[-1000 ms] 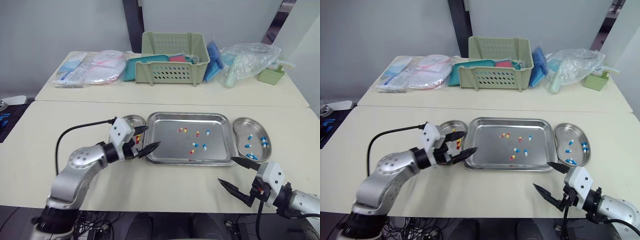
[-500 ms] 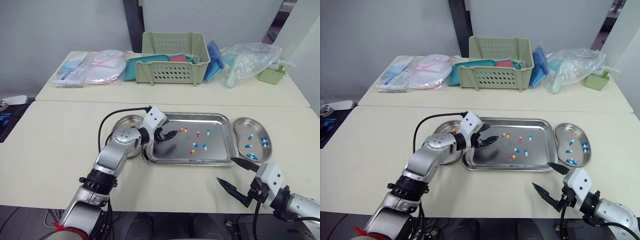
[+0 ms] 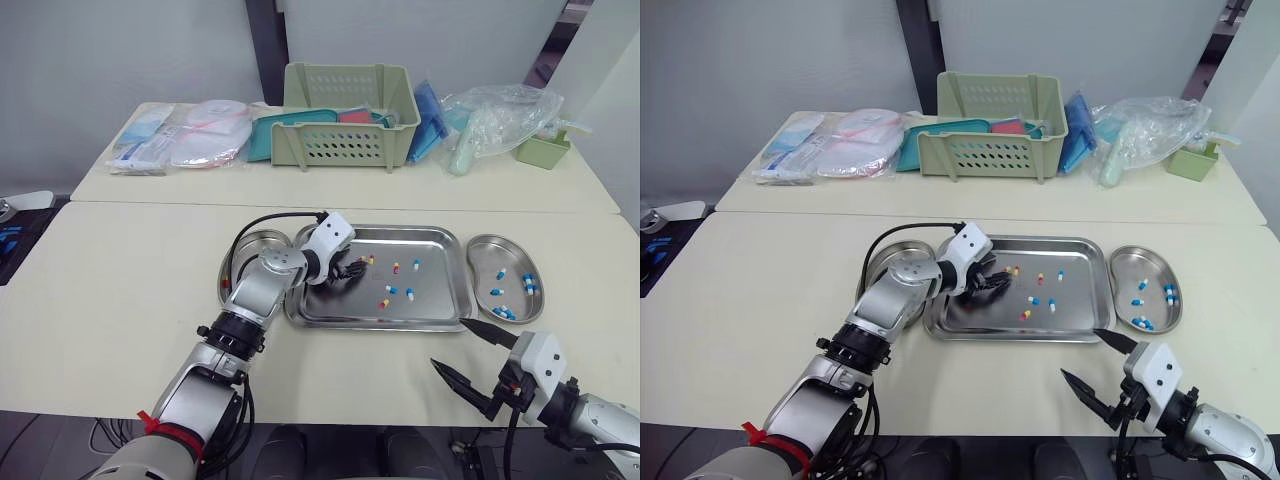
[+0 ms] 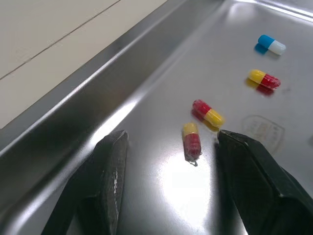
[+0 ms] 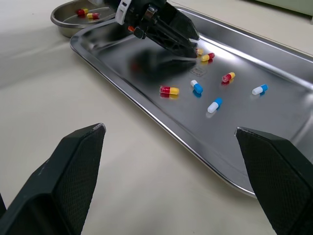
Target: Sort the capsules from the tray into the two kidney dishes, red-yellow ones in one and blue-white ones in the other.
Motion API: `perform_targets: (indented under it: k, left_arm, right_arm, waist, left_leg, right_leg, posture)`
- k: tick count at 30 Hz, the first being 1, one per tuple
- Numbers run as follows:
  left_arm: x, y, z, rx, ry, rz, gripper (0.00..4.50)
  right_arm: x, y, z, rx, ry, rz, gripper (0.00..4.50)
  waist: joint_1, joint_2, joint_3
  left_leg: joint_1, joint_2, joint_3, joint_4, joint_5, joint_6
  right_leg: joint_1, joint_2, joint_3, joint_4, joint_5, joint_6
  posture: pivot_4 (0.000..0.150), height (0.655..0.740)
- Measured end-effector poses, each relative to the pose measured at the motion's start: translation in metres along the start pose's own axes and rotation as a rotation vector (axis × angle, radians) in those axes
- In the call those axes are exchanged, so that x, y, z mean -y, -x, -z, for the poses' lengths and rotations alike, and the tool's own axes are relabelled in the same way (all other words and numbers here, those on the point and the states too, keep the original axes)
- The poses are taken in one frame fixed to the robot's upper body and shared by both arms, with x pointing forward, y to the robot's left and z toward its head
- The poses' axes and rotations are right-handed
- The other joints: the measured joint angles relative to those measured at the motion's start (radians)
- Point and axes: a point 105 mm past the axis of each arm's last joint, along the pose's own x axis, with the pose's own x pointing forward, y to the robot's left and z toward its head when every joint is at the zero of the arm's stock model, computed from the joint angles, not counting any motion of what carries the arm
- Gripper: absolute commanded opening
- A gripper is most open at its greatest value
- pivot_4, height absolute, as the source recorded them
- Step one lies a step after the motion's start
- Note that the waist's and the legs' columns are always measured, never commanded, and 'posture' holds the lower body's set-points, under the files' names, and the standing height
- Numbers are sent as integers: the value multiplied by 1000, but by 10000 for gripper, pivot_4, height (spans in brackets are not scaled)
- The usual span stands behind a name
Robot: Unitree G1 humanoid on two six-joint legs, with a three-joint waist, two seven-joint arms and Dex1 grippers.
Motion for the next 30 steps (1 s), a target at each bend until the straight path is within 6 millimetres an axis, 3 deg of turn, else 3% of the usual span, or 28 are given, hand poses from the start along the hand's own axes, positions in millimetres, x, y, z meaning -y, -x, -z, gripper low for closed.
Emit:
perform_targets:
  k: [6,9,17,25,30]
  left_arm:
    - [1,-2,-1,-5,-5,20,29928]
    - [3,-2,-1,-5,-8,33,24327]
    - [7,-6,-3,-1,-20,54,105]
    - [-1,3,-6,19,-31,40,105]
    - [-18,35,-37,122,-48,-11,105]
  right_arm:
    - [-1,-1,-2,0,-5,3,45000]
    - [-1,-1,-3,-1,-12,8,45000]
    - [-2,-1,-5,-7,-11,6,45000]
    - [0,-3,-7,-8,-1,0,45000]
    - [2,-5,-12,-10,37,-28,45000]
  waist:
    - [0,0,0]
    - [0,0,0]
    - [0,0,0]
    - [-1,0,0]
    - [-2,0,0]
  left_leg:
    - [0,0,0,0,0,0]
    - [0,0,0,0,0,0]
    - [0,0,0,0,0,0]
    - [0,0,0,0,0,0]
    - [0,0,0,0,0,0]
  right_leg:
    - [0,0,0,0,0,0]
    - [0,0,0,0,0,0]
    - [0,0,0,0,0,0]
    - [0,0,0,0,0,0]
    - [0,0,0,0,0,0]
  posture:
    - [1500,7390]
    - [1500,7390]
    - [1500,7390]
    - [1500,7390]
    - [1500,7390]
